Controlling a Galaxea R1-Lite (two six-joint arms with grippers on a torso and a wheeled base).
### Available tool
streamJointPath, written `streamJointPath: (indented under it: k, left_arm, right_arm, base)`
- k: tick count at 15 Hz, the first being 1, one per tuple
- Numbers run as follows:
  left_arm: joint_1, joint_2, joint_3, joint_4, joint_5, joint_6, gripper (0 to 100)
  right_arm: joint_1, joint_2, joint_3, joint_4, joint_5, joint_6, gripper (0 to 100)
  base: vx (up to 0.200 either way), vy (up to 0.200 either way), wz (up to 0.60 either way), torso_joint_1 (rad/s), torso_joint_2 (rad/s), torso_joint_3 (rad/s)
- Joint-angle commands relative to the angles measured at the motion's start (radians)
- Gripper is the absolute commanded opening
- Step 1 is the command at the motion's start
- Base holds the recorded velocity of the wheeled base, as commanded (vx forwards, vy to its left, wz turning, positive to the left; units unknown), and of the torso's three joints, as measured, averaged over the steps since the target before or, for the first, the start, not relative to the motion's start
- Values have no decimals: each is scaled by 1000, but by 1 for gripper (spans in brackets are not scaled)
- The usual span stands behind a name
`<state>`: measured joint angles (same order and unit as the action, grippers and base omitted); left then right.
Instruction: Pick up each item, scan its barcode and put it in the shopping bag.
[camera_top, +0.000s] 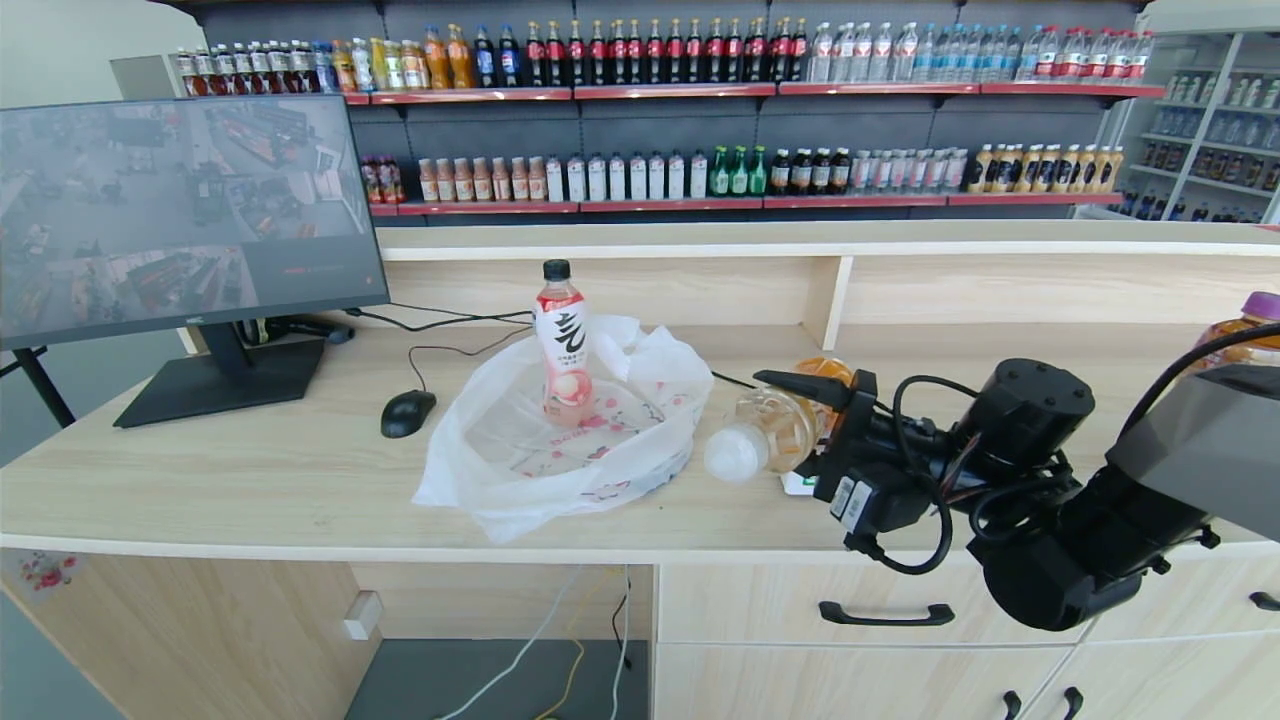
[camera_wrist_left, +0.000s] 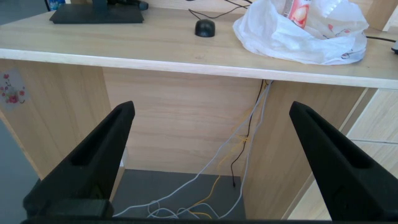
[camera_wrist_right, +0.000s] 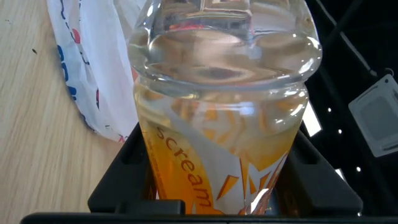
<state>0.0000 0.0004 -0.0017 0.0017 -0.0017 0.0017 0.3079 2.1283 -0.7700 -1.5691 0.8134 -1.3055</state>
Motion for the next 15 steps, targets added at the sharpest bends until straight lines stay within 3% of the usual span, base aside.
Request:
streamJointPath:
  k: [1,10,13,15]
  left_arm:
    - [0,0,0,0,0,0,100]
    - [0,0,0,0,0,0,100]
    - [0,0,0,0,0,0,100]
    - [0,0,0,0,0,1,100]
  right_arm:
    - [2,-16,-15,-2,0,14,0]
    - [30,-134,-100,-2,-34,232,0]
    - [103,-222,-98,-2,-145,312,0]
    - [174,-289,-78,-2,-283,410,0]
  base:
    - [0,0,0,0,0,0]
    - [0,0,0,0,0,0]
    - [0,0,0,0,0,0]
    - [0,0,0,0,0,0]
